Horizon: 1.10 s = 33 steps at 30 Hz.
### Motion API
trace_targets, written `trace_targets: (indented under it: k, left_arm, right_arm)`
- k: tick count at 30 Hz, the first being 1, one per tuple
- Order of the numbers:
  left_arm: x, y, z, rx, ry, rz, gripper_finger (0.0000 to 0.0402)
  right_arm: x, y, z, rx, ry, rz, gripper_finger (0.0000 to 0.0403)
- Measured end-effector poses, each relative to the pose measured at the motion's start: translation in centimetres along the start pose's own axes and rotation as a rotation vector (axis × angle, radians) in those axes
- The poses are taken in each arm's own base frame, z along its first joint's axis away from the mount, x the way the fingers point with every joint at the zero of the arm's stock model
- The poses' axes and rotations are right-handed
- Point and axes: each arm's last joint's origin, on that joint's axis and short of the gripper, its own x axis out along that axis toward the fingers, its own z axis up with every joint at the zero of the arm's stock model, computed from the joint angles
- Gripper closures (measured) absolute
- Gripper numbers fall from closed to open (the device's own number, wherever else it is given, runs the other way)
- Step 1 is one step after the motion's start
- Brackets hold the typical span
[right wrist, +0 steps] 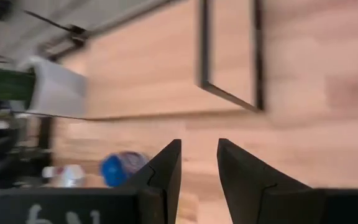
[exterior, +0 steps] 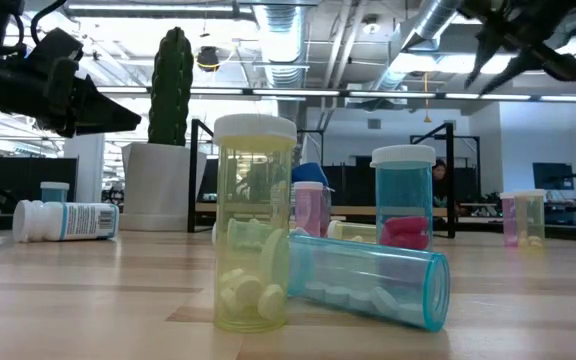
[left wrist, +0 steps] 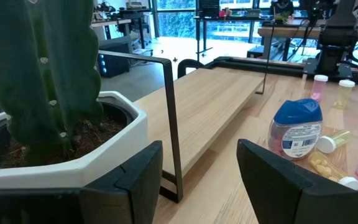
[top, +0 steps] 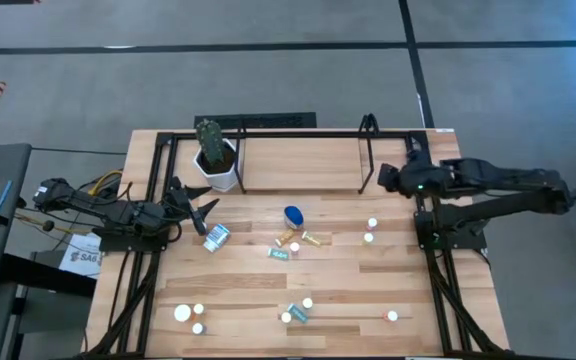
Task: Pick and place medicine bottles onto shelf by color
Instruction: Put the pink pill bottle on the shelf
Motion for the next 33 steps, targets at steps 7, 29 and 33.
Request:
trace_targets:
  k: [7, 29, 33]
  left_arm:
    - [0.0, 0.0, 0.0, 0.000, 0.000, 0.000, 0.0206]
    - [0.0, 0.0, 0.0, 0.000, 0.000, 0.001, 0.0206]
    - [0.0, 0.0, 0.0, 0.000, 0.000, 0.000, 0.0206]
  right_arm:
    - [2.3, -0.1, -0.2, 0.043, 0.224, -0.201, 0.0274]
    - [10.0, 0.4, -2.1, -0.051, 0.690, -0.536, 0.0188]
    - [10.1, 0.5, -2.1, -0.051, 0.687, -0.531, 0.0131]
